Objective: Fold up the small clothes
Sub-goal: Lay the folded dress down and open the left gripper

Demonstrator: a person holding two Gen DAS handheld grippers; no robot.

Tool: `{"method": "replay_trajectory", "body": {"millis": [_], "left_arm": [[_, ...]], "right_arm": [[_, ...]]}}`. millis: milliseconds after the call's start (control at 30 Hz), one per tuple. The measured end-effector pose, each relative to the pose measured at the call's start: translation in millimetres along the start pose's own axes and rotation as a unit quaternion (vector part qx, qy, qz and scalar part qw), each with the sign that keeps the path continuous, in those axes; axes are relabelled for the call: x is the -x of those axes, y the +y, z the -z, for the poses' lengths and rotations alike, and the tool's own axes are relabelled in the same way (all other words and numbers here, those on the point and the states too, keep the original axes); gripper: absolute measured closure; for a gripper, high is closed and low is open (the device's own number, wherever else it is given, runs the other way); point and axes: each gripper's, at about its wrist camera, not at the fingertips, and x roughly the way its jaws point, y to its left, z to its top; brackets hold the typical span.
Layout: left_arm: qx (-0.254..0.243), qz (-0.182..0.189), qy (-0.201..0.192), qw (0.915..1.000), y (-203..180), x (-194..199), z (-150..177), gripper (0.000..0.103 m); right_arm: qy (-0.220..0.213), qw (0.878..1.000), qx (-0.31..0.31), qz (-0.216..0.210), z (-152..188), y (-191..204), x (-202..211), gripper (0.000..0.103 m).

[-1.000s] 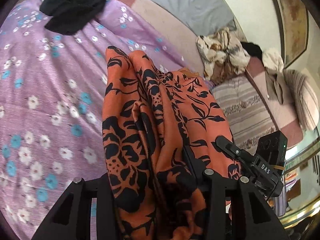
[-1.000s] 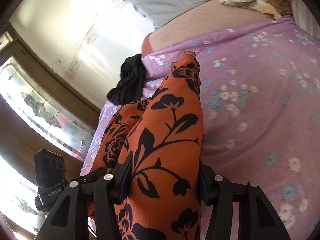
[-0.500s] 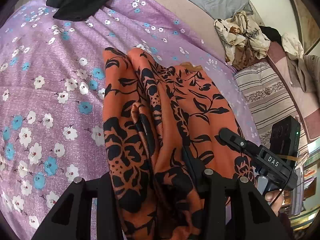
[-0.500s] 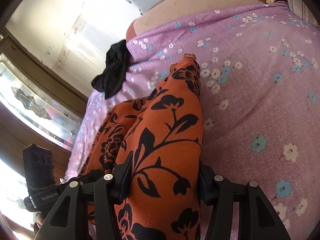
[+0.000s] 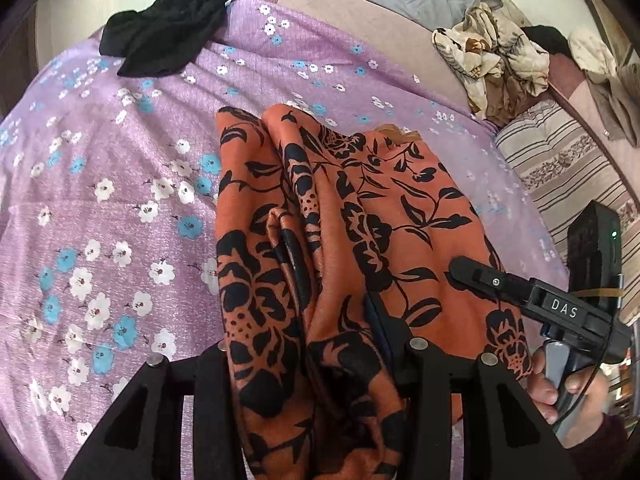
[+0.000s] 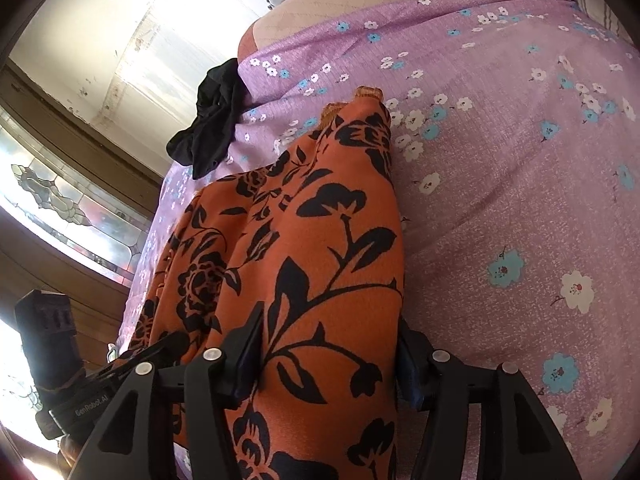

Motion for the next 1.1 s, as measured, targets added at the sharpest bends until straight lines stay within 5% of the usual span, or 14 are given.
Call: {"method": "replay_trajectory", "body": {"millis": [300,467,633,800,867,967,1100], "left_arm": [[-0.014,-0.03,-0.011,0.9994,-7,-2,1,0.054],[-0.015,-0.048,-0.017,0.9986,-8,0,4,0.05],[-0.02,-0.084,-0.029,0.9958,-11,0,8,0.037],[-0.013,-0.097,-0.035,0.9946,-9,0,10,0.029],[-0.011,-0.099,-0.034,0.9944,-7,-2,11,0.025],[-0.003,-0.096,-0.032,0.9949,-3,-4,12,0.022],[-0.002,-0.102,-0.034,0.9942,0,-6,12,0.015]], "right_arm": [[-0.006,0.999,0.014,0.028,-1,6,16,0.039],[-0.073,0.992,0.078,0.065,3,23,51,0.039],[-0.125,0.981,0.143,0.039,13,43,78,0.05],[-0.08,0.98,0.176,0.048,22,54,56,0.059],[-0.035,0.976,0.19,0.096,27,52,31,0.059],[-0.038,0.961,0.233,0.141,34,65,24,0.059],[-0.034,0.964,0.218,0.151,32,65,22,0.059]]}}
